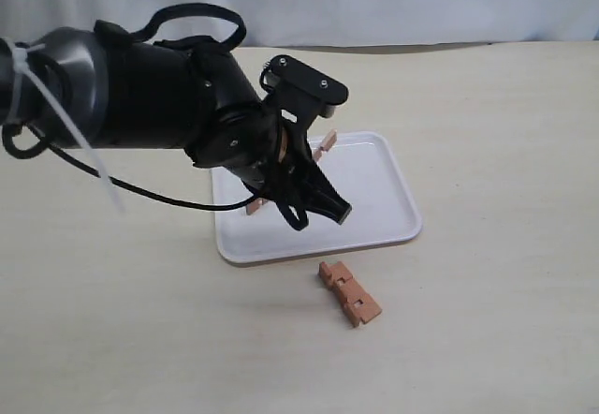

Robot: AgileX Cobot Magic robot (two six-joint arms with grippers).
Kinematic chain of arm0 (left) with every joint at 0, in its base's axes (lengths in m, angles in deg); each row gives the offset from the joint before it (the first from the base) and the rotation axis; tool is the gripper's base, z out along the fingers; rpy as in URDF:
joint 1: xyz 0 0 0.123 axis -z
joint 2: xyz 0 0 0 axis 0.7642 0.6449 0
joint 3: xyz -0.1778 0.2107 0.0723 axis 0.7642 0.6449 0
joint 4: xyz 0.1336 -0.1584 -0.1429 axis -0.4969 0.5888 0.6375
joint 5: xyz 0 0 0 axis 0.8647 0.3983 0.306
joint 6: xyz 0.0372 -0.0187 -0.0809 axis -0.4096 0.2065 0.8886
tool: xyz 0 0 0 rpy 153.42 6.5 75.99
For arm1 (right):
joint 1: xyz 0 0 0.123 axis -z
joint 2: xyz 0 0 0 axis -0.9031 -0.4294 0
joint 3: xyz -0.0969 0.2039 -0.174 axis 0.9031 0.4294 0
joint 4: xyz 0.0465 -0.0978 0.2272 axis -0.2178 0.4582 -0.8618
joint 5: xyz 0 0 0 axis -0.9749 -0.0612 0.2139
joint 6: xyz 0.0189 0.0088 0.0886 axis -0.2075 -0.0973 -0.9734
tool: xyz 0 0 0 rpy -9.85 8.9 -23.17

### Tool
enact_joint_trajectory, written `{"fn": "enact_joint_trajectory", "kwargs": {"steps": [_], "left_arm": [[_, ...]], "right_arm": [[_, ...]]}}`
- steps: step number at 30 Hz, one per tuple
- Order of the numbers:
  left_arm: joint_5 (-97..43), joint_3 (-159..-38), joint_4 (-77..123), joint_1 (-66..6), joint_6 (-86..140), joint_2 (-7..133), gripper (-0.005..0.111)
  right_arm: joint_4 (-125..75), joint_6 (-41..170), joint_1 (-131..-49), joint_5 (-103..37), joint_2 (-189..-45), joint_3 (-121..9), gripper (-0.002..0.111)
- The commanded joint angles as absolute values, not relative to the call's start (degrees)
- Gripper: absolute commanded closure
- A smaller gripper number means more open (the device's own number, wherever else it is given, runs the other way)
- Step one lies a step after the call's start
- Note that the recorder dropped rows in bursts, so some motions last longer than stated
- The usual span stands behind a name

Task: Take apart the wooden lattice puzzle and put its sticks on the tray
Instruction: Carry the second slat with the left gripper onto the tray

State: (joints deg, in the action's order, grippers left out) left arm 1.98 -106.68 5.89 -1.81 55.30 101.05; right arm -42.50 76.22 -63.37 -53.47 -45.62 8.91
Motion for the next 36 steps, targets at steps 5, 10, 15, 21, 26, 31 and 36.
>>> {"fn": "enact_joint_trajectory", "kwargs": {"steps": [5, 10, 15, 21, 26, 31, 36], "left_arm": [[-6.1, -107.1, 9.3, -3.3, 50.5, 107.4, 0.107], [-8.9, -107.1, 8.9, -3.3, 50.6, 109.4, 0.107], [-9.9, -107.1, 7.6, -3.3, 50.6, 109.7, 0.096], [-9.2, -107.1, 7.6, -3.3, 50.6, 109.7, 0.058], [-7.2, -107.1, 10.7, -3.2, 50.6, 108.0, 0.048], [-3.7, -107.1, 20.8, -3.2, 50.6, 104.7, 0.048], [3.6, -107.1, 33.4, -3.1, 47.1, 104.1, 0.049]], "right_arm": [[-42.4, 76.2, -63.1, -52.7, -46.1, 9.1, 0.104], [-42.4, 76.2, -63.1, -52.7, -46.1, 9.1, 0.104], [-42.4, 76.2, -63.1, -52.7, -46.1, 9.1, 0.104], [-42.4, 76.2, -63.1, -52.7, -46.1, 9.1, 0.104], [-42.4, 76.2, -63.1, -52.7, -46.1, 9.1, 0.104], [-42.4, 76.2, -63.1, -52.7, -46.1, 9.1, 0.104], [-42.4, 76.2, -63.1, -52.7, -46.1, 9.1, 0.104]]}}
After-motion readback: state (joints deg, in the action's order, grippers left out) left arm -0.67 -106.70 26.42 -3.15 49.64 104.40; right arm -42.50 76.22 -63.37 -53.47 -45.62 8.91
